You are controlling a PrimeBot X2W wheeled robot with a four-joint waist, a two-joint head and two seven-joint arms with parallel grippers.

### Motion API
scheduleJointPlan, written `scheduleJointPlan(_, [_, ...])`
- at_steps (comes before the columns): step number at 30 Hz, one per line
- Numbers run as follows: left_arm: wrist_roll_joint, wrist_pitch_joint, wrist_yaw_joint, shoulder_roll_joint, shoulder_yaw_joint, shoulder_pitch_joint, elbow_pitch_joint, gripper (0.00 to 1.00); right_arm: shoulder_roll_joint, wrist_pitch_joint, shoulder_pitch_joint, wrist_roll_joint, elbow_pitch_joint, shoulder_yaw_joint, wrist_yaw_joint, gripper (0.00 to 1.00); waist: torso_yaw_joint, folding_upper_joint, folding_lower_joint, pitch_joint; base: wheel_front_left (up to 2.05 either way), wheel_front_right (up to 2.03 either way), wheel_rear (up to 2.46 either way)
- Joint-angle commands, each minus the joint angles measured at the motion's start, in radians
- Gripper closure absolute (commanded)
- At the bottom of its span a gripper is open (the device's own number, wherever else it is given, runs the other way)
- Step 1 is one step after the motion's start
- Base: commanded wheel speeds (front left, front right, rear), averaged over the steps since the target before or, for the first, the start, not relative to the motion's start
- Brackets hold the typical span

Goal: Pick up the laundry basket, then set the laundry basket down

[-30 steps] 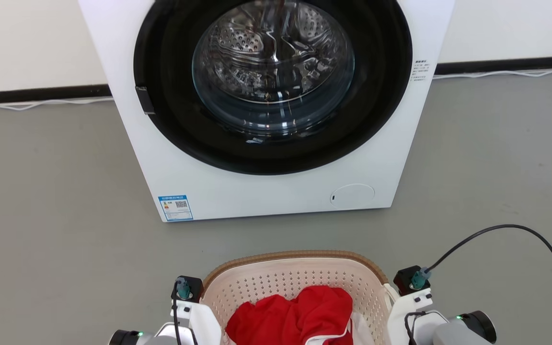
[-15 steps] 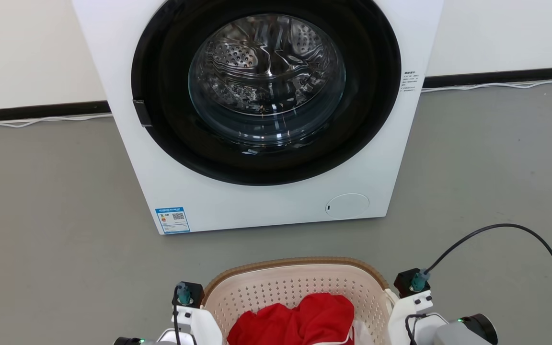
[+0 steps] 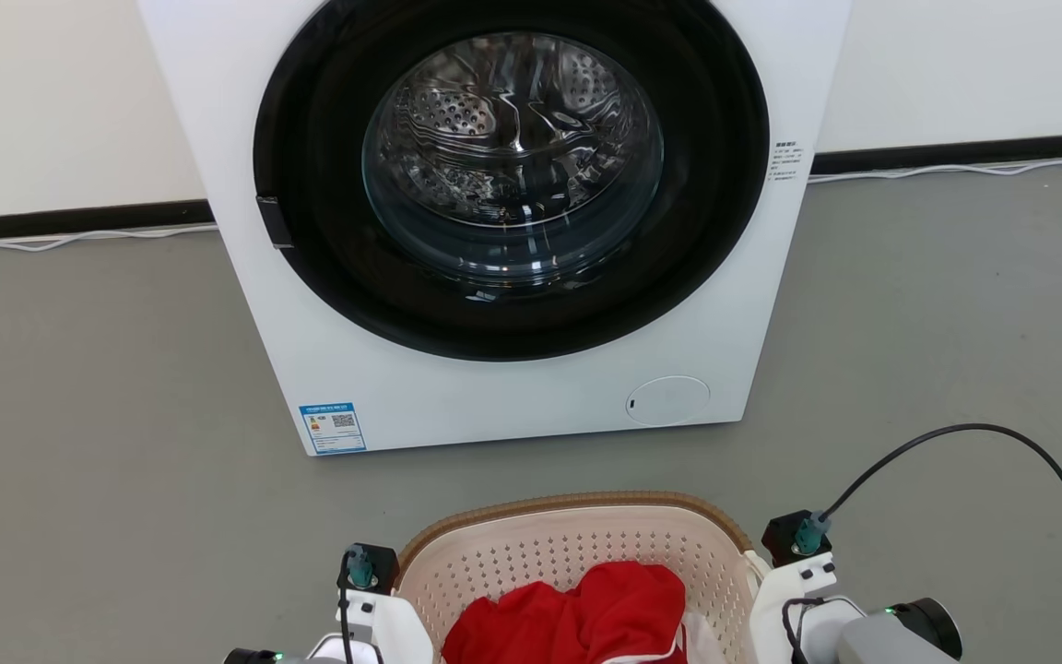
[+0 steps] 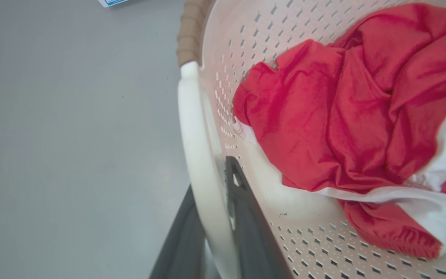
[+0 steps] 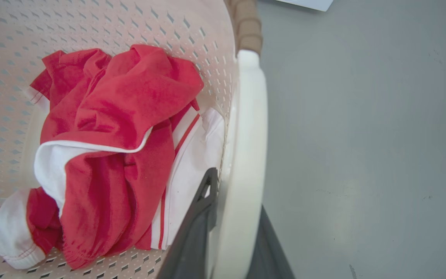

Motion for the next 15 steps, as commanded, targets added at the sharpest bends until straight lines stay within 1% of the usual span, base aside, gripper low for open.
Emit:
scheduleJointPlan(1, [-0.006, -0.007, 0.001, 0.007, 0.007, -0.039, -0.014, 1.0, 0.028, -0.019, -0.037, -0.007, -0.027, 0.023, 0.017, 1.0, 0.002, -0.0001, 0.0, 0.0, 0.0, 0.0, 0.0])
scheduleJointPlan(15, [-0.025, -0.006, 0.001, 0.007, -0.014, -0.045, -0.001, 1.0, 0.028, -0.017, -0.036, 0.009, -0.033, 0.035, 0.017, 1.0, 0.006, -0.0001, 0.0, 0.001, 0.0, 0.0, 0.0])
